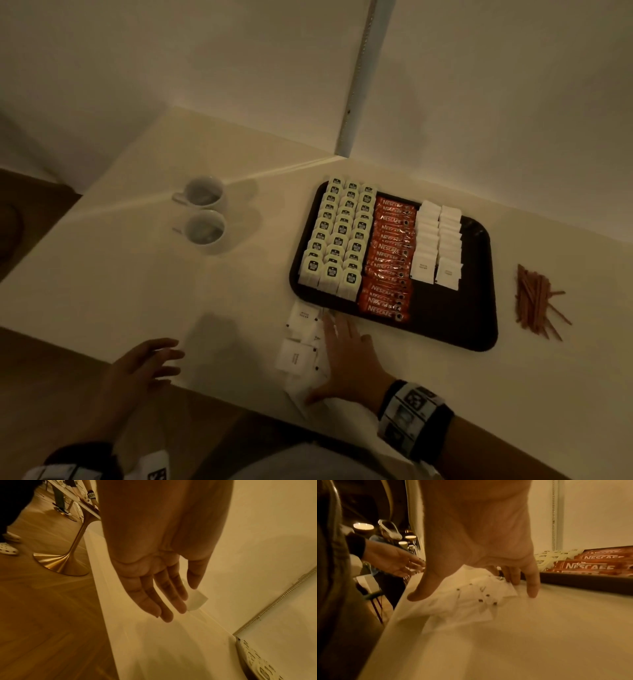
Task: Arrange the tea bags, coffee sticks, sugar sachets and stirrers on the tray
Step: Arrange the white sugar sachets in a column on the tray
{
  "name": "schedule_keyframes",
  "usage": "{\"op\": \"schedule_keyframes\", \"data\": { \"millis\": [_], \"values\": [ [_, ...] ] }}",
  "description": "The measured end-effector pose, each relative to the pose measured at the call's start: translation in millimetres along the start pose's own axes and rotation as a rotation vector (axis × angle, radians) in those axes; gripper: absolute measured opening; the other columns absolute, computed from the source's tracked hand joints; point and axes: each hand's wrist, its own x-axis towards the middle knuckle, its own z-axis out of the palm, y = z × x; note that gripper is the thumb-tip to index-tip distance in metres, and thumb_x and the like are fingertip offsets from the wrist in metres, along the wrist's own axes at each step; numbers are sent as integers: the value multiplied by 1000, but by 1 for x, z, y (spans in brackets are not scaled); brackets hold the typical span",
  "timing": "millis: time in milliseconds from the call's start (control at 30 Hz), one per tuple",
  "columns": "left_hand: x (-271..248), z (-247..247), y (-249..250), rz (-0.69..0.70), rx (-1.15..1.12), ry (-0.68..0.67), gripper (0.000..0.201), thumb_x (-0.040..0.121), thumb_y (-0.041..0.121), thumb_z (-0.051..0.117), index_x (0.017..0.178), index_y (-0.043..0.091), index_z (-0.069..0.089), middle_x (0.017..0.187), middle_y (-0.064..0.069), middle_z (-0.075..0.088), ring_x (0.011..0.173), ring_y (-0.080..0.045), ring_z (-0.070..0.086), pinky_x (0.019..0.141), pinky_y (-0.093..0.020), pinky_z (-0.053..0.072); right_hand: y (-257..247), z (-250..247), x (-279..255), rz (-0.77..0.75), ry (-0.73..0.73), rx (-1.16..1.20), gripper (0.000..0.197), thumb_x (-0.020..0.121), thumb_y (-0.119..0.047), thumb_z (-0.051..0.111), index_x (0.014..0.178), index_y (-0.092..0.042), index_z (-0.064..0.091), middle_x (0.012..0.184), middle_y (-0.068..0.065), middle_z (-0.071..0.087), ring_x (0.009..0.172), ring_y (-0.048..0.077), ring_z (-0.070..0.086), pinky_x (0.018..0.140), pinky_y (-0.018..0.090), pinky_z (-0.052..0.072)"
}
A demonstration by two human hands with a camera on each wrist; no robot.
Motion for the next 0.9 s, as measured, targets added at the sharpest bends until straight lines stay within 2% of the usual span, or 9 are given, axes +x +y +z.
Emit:
{"op": "schedule_keyframes", "data": {
  "millis": [100,233,300,400,467,667,767,833,900],
  "values": [
    [-2,-8,-7,1,-6,18,20,99,9,44,99,15,63,102,-15,67,89,-32,63,75,-38,49,-2,1,5,46,14,104,134,53,-58,81,149,-19,-4,152,2,4,137,27,14,107,50,32],
    [0,-16,-14,-1,8,18,20,98,11,46,101,16,64,104,-16,68,93,-34,64,83,-44,49,11,-1,5,71,23,330,116,57,-33,87,146,-18,14,144,5,24,130,25,27,108,36,32],
    [1,-15,-12,4,11,11,20,98,11,46,101,15,65,104,-16,68,93,-35,64,82,-44,49,18,-2,2,91,6,414,104,61,-27,86,142,-20,22,138,3,34,126,22,35,104,32,35],
    [0,-11,-3,33,11,-15,20,99,10,44,102,12,64,103,-15,68,90,-35,63,76,-41,49,25,-5,-2,78,-28,396,80,72,-23,78,139,-18,34,136,1,40,123,17,40,99,23,33],
    [-2,-7,5,58,9,-37,20,99,11,44,103,12,64,102,-13,69,90,-35,63,76,-39,48,31,-11,-5,86,-56,386,66,76,-21,74,134,-17,42,134,2,47,119,17,45,95,21,35],
    [-1,19,41,160,83,-110,20,99,12,46,109,8,63,101,-10,69,93,-32,64,80,-37,50,63,-48,-21,114,-170,438,62,82,-19,70,136,-19,41,132,0,50,119,17,49,96,25,40],
    [3,44,68,215,128,-166,18,97,12,49,106,9,65,95,-6,71,90,-30,65,77,-34,50,77,-79,-32,73,-166,480,49,82,-19,69,127,-21,49,119,-5,54,112,15,52,93,24,42],
    [8,66,87,255,151,-228,14,96,14,53,102,12,66,91,-2,72,90,-30,67,79,-37,51,80,-101,-38,34,-141,496,38,82,-19,69,116,-27,52,108,-11,56,104,12,55,89,24,45],
    [10,91,110,313,178,-347,18,89,29,64,102,17,65,97,-2,72,91,-24,68,86,-42,52,77,-124,-43,-1,-122,500,34,83,-18,68,111,-30,53,101,-14,56,95,4,55,81,18,43]
  ]
}}
